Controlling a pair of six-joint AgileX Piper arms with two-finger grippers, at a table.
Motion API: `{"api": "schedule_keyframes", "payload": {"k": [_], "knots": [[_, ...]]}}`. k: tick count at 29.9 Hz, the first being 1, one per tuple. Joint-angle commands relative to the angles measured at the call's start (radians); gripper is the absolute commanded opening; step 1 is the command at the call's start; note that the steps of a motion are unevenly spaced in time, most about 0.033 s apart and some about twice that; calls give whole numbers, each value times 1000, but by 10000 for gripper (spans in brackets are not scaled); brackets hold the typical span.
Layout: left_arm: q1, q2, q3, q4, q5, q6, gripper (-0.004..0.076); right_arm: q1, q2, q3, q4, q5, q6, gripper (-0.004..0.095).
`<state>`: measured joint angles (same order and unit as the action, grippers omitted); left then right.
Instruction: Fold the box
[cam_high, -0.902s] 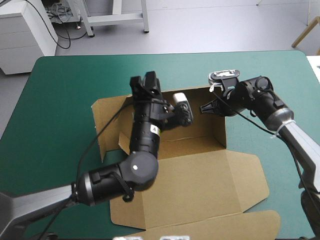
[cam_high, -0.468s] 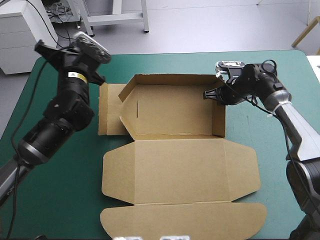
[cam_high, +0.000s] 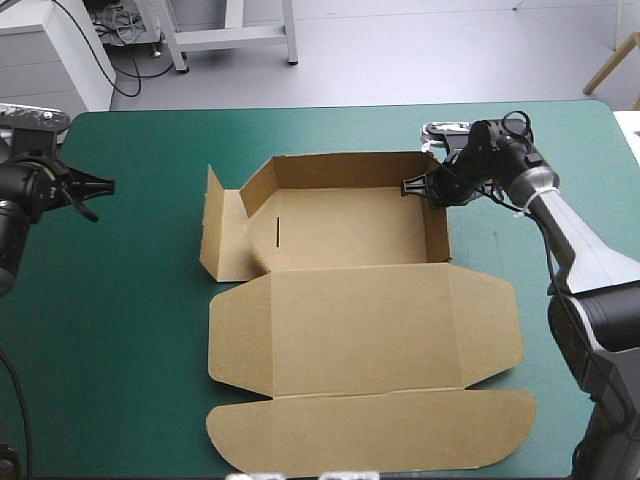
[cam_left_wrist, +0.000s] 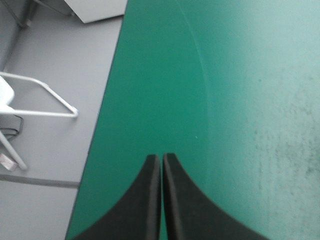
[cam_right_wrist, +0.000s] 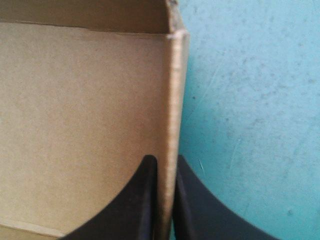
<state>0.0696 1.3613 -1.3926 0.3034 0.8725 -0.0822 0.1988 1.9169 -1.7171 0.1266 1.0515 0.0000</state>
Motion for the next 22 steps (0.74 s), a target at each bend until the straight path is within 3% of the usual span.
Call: {"api": "schedule_keyframes", "payload": {"k": [1, 4, 7, 14, 22], "knots": [[85, -38, -35, -193, -18, 112, -3, 16, -39, -27, -89, 49, -21, 236], [139, -38, -35, -269, 10, 150, -3, 18, -38, -28, -88, 36, 0, 414], [181, -38, -35, -303, 33, 170, -3, 18, -38, -47, -85, 44, 0, 506], [201, -38, -35, -303, 49, 172, -3, 18, -73, -119, -92, 104, 0, 509], [201, -38, -35, -294, 45, 174, -3, 16, -246, -117, -142, 150, 0, 509]]}}
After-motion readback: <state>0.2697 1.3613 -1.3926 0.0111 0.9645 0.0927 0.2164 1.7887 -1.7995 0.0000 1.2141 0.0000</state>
